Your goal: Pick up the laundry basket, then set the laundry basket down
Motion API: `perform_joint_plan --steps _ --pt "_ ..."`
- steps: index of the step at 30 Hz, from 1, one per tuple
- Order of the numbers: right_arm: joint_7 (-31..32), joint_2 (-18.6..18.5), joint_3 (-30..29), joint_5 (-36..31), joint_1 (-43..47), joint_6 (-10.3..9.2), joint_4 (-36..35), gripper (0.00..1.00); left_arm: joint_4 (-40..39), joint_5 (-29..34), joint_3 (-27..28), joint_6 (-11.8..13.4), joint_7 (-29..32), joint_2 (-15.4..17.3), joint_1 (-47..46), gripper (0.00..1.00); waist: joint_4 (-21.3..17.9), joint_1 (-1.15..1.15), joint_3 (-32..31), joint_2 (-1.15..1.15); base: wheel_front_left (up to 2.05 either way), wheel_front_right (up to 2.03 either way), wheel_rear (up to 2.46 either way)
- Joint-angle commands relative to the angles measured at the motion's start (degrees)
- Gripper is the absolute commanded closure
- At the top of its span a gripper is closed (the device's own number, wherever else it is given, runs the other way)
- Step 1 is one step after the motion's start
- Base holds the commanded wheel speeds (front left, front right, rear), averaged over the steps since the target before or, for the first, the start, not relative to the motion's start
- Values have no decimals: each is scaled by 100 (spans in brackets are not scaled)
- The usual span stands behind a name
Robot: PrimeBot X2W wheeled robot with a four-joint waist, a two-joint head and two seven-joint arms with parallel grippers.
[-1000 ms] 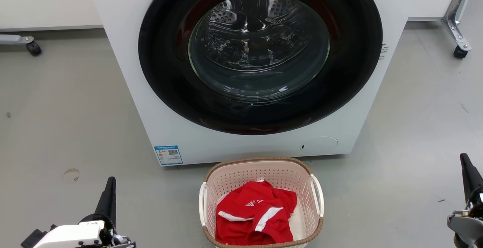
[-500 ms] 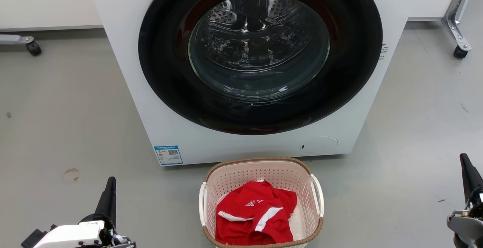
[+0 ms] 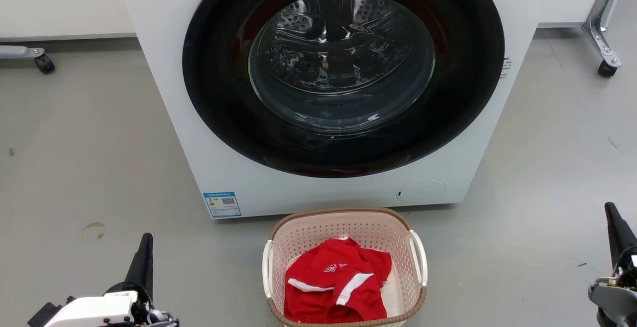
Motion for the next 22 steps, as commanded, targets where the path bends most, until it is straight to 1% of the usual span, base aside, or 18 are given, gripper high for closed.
perform_joint_plan --steps 1,22 --pt "32 -148 67 3 -277 28 -177 100 -134 -32 189 -59 31 47 -293 100 0 0 0 0 0 0 0" --pt "38 -143 60 -4 -278 28 -177 100 -134 -27 195 -59 36 43 -293 100 0 0 0 0 0 0 0"
